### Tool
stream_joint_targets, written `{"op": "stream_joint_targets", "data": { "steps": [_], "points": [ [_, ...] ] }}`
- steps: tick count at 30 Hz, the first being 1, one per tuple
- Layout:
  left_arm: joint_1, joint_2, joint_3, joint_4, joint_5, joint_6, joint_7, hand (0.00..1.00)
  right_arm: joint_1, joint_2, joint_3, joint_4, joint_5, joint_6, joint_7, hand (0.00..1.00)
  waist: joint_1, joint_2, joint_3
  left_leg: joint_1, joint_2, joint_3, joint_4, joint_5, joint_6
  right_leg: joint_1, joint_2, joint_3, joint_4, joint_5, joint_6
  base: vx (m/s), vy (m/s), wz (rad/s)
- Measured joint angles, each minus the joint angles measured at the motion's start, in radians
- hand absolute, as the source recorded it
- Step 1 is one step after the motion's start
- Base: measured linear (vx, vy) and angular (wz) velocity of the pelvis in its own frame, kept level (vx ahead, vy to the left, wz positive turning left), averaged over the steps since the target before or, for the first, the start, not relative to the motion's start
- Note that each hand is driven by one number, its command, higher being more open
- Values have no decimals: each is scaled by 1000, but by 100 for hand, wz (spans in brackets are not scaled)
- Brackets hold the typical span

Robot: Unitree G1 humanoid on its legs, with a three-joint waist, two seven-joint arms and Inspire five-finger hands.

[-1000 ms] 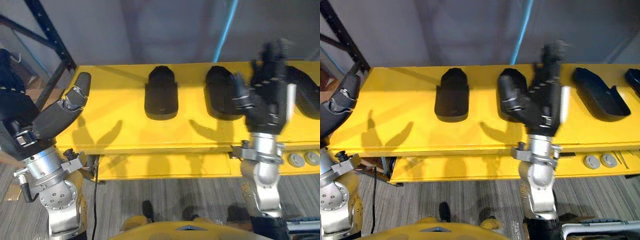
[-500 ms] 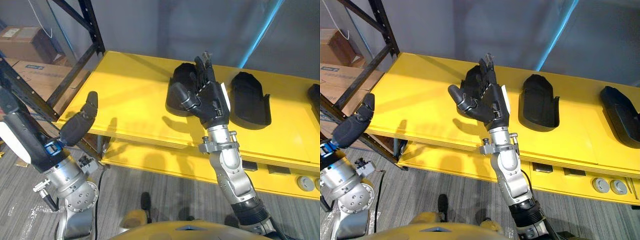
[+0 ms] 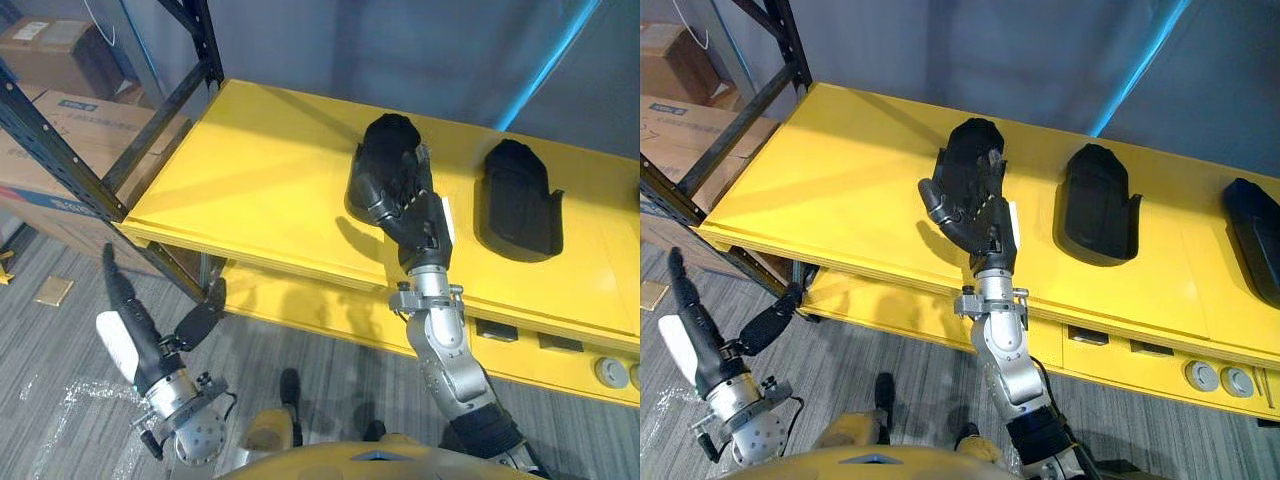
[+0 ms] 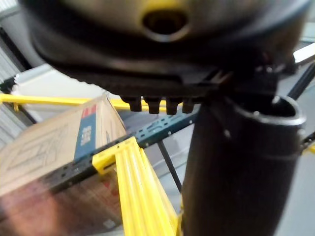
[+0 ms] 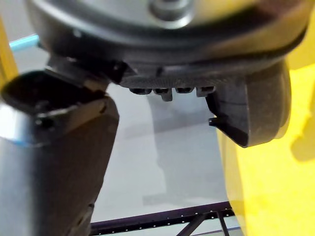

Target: Walk over and take three plastic housings, then place them on the shelf

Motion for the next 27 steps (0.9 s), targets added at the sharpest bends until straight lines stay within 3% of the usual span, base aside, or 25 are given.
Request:
{"op": "stream_joint_targets", "data": {
  "steps": [10,14,17,21,27],
  "points": [
    [-9,-95,193,282,-222,-10,127,100,-2,6,-24,16,-30,0,-99,100,2,5,5,1,1,-26,-1,-5,-6,8,1,-24,2,-19,-7,12,-10,7],
    [-6,-115,277,391,-300,-25,92,100,-2,23,-60,16,-42,0,-123,100,10,4,11,2,1,-26,0,-5,-6,8,2,-25,1,-20,-8,0,0,0],
    [-7,-116,280,489,-347,-27,-49,100,-3,24,-84,16,-71,0,-130,100,18,4,25,3,1,-25,0,-5,-6,8,1,-24,2,-20,-8,0,0,0],
    [-8,-111,206,639,-502,-5,-311,100,-3,29,-94,15,-73,1,-118,100,10,-3,29,4,5,-7,0,-6,-6,-1,0,-7,3,-19,-8,3,8,-9],
    [-16,-77,124,693,-643,-4,-481,100,-3,29,-104,7,-78,1,-93,100,-1,5,41,3,20,23,0,-8,-9,-26,7,33,19,-19,-8,0,-7,-19]
  ]
}}
